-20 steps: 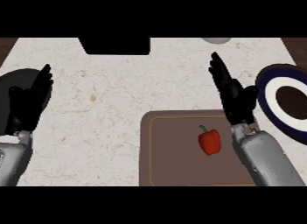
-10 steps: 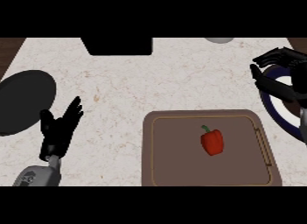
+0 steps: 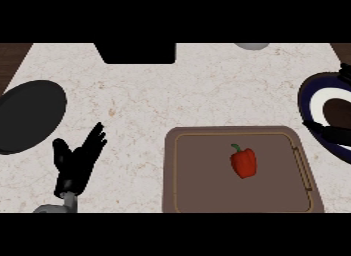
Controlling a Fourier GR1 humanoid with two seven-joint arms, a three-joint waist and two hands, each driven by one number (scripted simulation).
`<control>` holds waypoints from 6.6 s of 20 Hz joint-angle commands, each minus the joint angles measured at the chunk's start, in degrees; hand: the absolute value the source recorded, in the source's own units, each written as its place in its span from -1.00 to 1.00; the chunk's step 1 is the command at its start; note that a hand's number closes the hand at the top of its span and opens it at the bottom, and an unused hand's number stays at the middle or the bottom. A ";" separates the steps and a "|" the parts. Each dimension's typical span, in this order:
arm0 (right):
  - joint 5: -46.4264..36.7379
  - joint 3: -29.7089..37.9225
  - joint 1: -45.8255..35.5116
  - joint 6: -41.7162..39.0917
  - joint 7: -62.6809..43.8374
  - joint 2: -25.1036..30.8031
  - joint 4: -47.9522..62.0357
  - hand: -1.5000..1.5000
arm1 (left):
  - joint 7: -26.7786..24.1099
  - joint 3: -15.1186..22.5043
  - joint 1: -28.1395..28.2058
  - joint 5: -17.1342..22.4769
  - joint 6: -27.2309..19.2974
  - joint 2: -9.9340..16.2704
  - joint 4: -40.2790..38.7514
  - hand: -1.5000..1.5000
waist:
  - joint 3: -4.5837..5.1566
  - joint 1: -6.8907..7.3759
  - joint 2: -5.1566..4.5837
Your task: Pick the bell pepper from the tray and place it in the plate
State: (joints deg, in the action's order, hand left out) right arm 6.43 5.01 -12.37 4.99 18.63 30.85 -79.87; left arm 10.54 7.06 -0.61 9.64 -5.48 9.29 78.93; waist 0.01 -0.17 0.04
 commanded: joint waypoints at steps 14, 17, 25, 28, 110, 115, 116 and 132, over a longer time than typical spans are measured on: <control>-16.80 -15.36 5.54 -14.08 -32.77 13.69 -24.52 -1.00 | 1.58 -0.19 2.89 0.89 1.58 -0.48 3.53 0.00 | 0.04 0.01 0.12; -21.16 -20.30 0.66 -14.92 -38.85 8.34 -23.68 -1.00 | 2.29 0.23 1.10 -1.33 0.27 -0.67 4.21 0.00 | 0.02 0.52 -0.02; -31.28 -23.04 5.21 -15.90 -43.19 1.50 -24.88 -1.00 | 0.19 -3.63 -1.83 -0.29 2.79 -0.72 -1.56 0.00 | 0.00 -0.07 -0.01; -33.87 -27.50 2.44 -18.24 -47.60 -3.57 -23.13 -1.00 | 0.83 -1.39 2.60 -1.77 2.08 -1.49 2.65 0.00 | 0.00 0.38 -0.03; -2.54 22.41 8.42 14.08 12.80 -5.89 8.95 1.00 | 2.05 -3.77 3.21 -6.61 4.35 -6.59 4.38 0.00 | -0.13 1.19 -0.25; -2.68 24.61 -4.98 10.96 19.45 0.87 30.32 1.00 | -0.35 -4.03 1.32 -7.49 4.62 -6.77 0.21 0.00 | -0.14 1.58 -0.46; -2.51 25.71 -5.89 9.76 22.32 2.18 35.37 1.00 | 5.30 -4.86 -0.99 -5.57 5.36 -5.64 3.21 0.00 | -0.19 1.64 -0.47; -15.58 16.08 -23.47 3.37 17.33 10.69 64.22 -1.00 | 3.33 -4.99 -4.22 -6.13 6.15 -5.64 0.52 0.00 | -0.46 4.81 -1.90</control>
State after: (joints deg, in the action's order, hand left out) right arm -7.08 23.06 -31.41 10.88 37.17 41.58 -19.51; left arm 13.39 2.99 -2.38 3.24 0.57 3.27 80.96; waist -0.37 4.16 -1.56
